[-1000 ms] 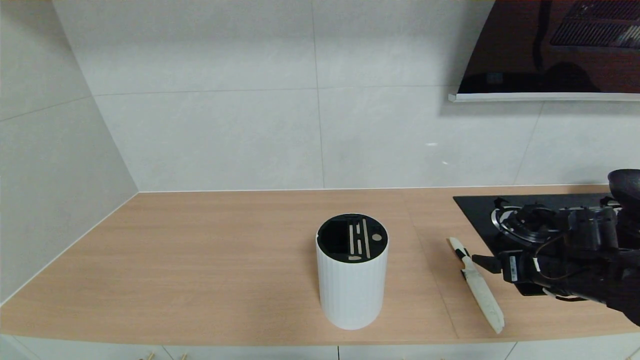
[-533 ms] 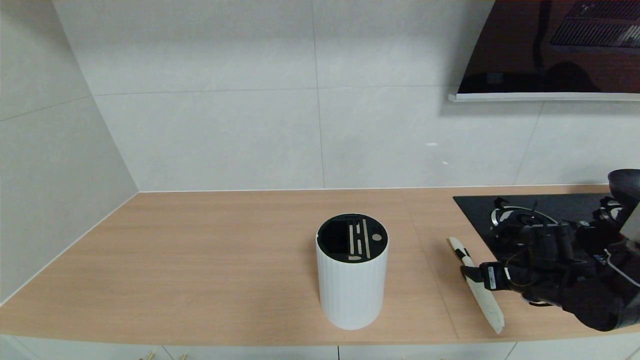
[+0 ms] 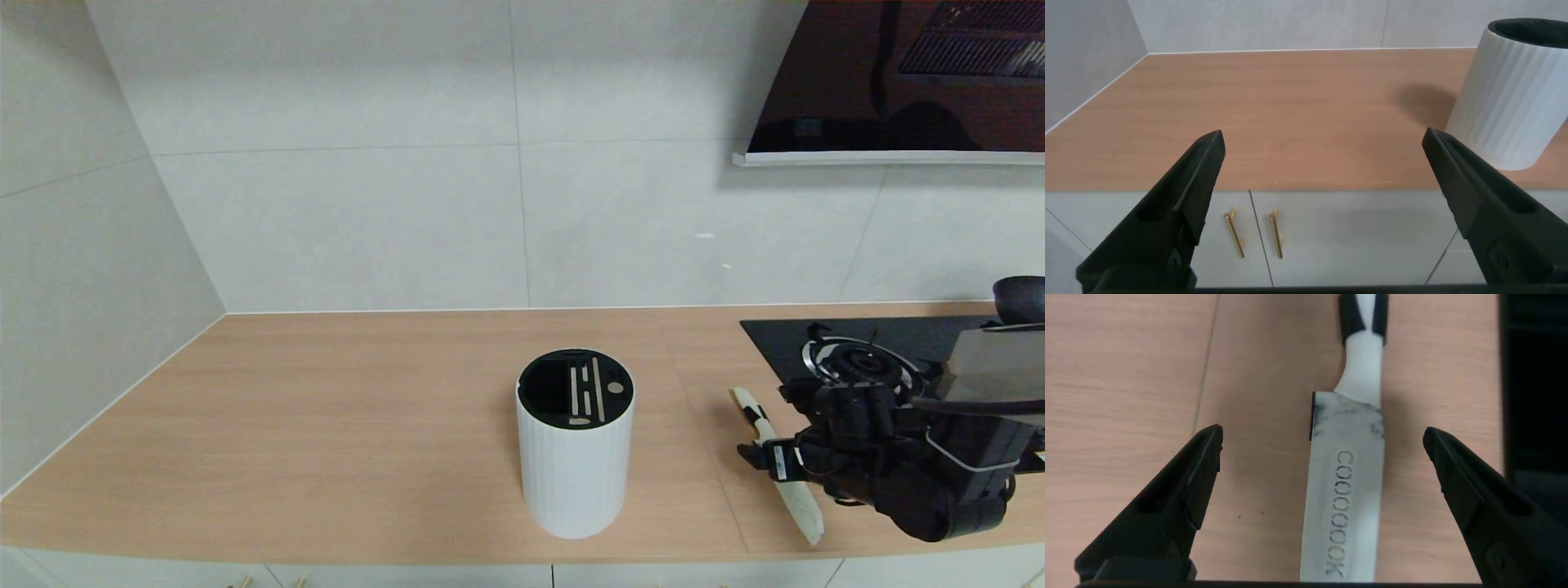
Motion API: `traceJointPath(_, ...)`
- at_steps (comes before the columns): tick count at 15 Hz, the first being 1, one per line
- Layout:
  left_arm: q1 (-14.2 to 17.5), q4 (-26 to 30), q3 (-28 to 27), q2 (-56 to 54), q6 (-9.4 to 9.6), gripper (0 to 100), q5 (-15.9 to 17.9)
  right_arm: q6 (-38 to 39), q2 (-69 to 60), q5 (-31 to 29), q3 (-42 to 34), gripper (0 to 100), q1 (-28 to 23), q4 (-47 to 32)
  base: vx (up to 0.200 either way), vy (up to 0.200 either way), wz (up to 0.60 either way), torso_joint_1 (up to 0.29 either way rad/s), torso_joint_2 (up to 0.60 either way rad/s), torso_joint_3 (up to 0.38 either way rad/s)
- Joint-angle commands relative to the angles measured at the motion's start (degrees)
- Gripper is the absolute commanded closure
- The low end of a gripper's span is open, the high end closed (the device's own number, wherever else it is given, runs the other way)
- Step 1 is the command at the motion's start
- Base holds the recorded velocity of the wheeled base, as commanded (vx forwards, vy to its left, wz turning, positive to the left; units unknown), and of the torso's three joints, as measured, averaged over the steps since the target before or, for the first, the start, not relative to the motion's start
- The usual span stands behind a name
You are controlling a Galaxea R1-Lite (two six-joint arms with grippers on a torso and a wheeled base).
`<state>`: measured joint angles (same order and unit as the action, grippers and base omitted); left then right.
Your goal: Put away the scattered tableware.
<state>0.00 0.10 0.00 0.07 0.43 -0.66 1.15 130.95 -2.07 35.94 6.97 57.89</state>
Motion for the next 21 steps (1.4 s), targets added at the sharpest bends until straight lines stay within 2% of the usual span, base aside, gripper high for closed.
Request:
traceJointPath(1, 0.0, -0.01, 0.0, 0.01, 0.01, 0, -0.04, 0.0, 2.91, -0.04, 1.06, 0, -0.29, -0.06, 0.0, 0.0, 0.0, 0.0, 0.0, 0.0)
traceJointPath(12, 0.0, -0.01, 0.0, 0.01, 0.01, 0, -0.04, 0.0, 6.16, -4.87, 3.26, 0, -0.29, 3.37, 0.0, 0.0, 0.0, 0.0, 0.0, 0.0)
traceJointPath(19, 0.0, -0.01, 0.0, 0.01, 0.01, 0, -0.04, 0.0, 6.51, -5.4, 3.88, 0, -0.12, 3.37, 0.0, 0.0, 0.0, 0.0, 0.0, 0.0)
traceJointPath(20, 0.0, -0.01, 0.0, 0.01, 0.01, 0, -0.04, 0.0, 6.6, -5.4, 3.88, 100, -0.03, 3.37, 0.0, 0.0, 0.0, 0.0, 0.0, 0.0)
traceJointPath(21, 0.0, -0.01, 0.0, 0.01, 0.01, 0, -0.04, 0.08, 6.6, -5.49, 3.88, 100, -0.03, 3.37, 0.0, 0.0, 0.0, 0.0, 0.0, 0.0)
